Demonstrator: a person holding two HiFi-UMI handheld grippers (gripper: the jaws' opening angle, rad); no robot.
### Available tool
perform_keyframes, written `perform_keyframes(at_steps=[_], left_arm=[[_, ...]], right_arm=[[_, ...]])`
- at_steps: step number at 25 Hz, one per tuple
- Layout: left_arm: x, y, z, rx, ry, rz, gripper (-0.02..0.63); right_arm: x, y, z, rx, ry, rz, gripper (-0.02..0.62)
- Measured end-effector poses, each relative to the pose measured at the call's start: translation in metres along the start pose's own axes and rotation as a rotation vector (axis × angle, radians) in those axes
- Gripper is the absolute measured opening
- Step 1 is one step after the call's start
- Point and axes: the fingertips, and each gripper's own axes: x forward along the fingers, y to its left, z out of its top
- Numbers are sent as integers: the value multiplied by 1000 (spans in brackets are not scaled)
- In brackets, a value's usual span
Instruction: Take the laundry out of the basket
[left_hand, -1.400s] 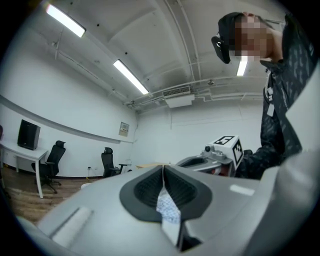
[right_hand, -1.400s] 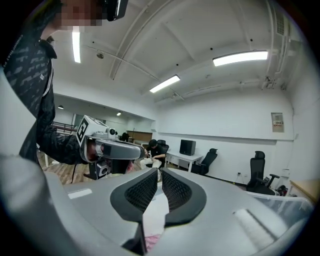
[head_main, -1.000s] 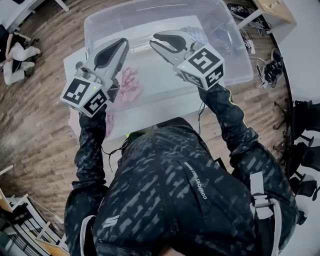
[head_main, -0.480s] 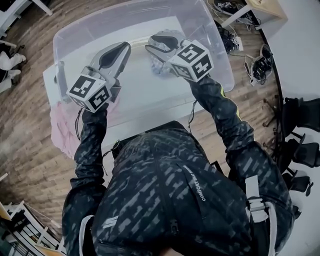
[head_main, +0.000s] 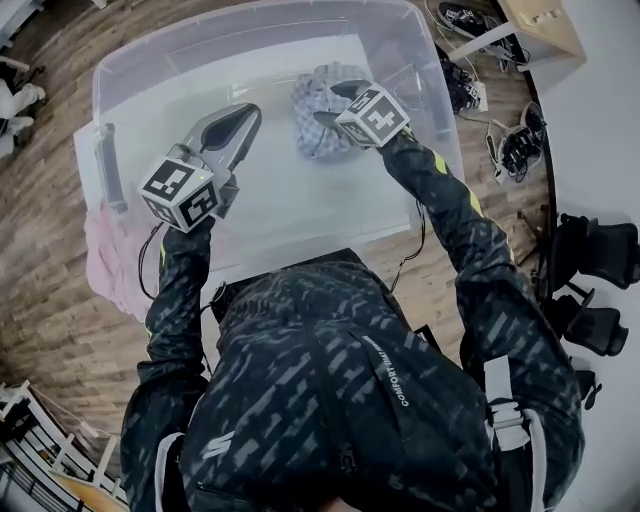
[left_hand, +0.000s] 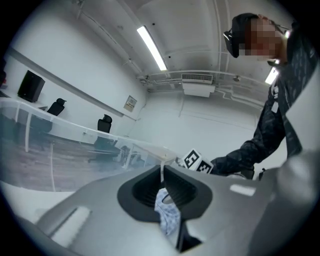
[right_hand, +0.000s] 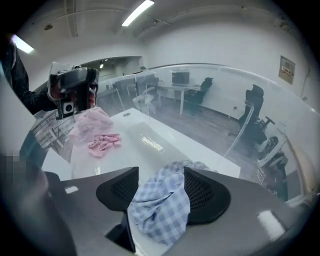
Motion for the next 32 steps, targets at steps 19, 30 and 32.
perform_keyframes(at_steps=[19, 30, 32], left_arm=[[-5, 18, -5, -22, 22, 38, 11], [-7, 24, -8, -18, 31, 65, 9], [-8, 26, -8, -16, 30, 72, 11]], right_arm=[[89, -51, -83, -161, 300, -94, 525], [107, -51, -90, -135, 275, -89, 526], [108, -52, -89, -119, 266, -93, 526]])
